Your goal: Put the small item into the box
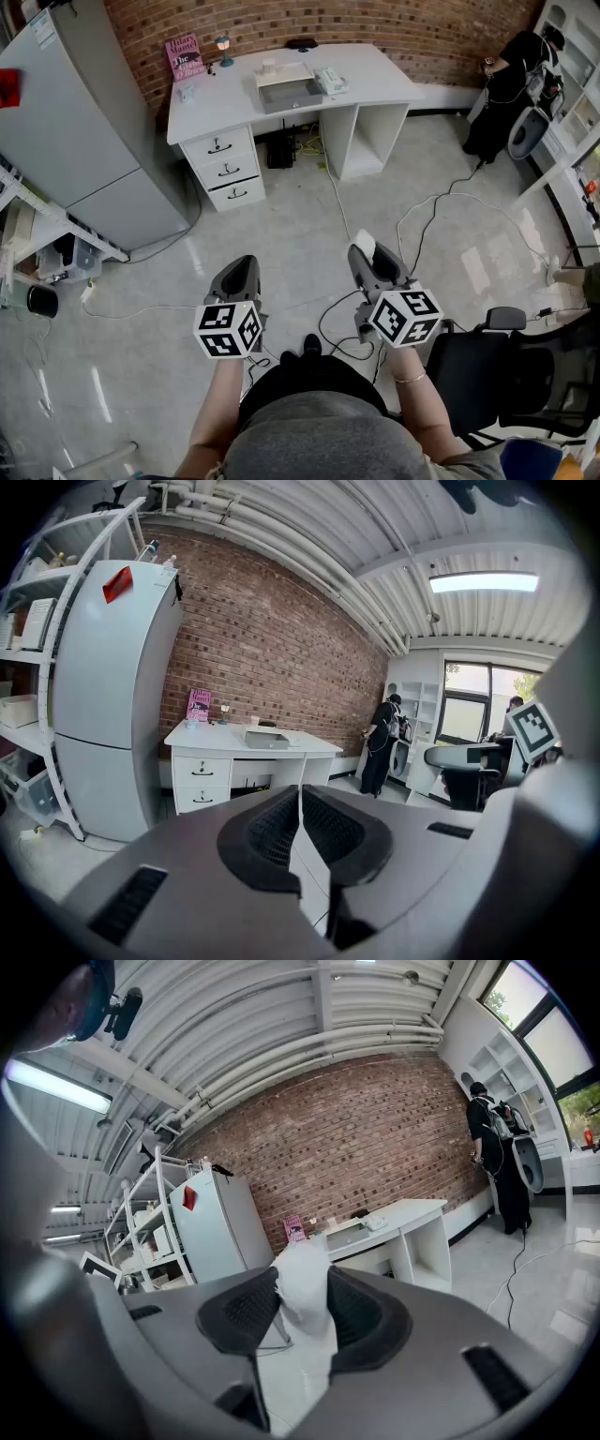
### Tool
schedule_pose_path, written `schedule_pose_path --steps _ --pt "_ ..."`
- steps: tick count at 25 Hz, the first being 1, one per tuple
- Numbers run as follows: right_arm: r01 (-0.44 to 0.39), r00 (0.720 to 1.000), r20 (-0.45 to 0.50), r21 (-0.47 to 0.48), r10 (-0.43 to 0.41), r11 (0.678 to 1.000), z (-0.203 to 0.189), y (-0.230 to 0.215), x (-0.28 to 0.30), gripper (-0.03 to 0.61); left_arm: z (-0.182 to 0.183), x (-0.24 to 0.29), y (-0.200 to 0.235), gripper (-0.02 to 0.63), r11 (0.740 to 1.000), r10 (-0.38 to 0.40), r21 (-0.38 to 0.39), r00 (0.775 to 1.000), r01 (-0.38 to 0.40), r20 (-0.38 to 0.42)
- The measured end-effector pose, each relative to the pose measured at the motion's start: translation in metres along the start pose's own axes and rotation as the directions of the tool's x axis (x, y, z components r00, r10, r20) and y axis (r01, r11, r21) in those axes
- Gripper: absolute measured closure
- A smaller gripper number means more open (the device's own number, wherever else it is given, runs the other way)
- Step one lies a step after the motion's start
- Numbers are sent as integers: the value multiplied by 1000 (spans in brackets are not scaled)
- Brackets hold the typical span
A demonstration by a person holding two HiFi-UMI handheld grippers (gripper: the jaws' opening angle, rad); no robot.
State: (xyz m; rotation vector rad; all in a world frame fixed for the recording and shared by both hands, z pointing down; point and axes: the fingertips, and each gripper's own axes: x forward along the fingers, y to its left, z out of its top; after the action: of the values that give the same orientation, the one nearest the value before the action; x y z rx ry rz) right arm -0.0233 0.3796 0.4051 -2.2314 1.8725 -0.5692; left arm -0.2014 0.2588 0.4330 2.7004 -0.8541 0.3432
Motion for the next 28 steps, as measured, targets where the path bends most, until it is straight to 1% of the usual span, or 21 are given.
schedule_pose_path --steps 7,10,13,20,28 --pt "19 1000 -21 -8 -20 1000 -6 -4 5 414 -2 7 5 584 1000 -1 3 1000 1 -20" --pt "17 1000 -26 4 -16 1000 -7 -9 9 413 -2 13 5 584 1000 0 3 1000 0 -26" --pt "14 1000 -26 16 -14 1000 -4 -16 14 411 -1 21 6 584 1000 4 6 1000 -4 -29" --pt "12 1000 -26 5 -12 1000 8 -32 29 411 4 41 7 583 1000 24 6 999 -24 -26" --pt "-8 999 -40 22 9 1000 13 -45 46 411 11 58 3 584 999 41 14 999 -40 -22"
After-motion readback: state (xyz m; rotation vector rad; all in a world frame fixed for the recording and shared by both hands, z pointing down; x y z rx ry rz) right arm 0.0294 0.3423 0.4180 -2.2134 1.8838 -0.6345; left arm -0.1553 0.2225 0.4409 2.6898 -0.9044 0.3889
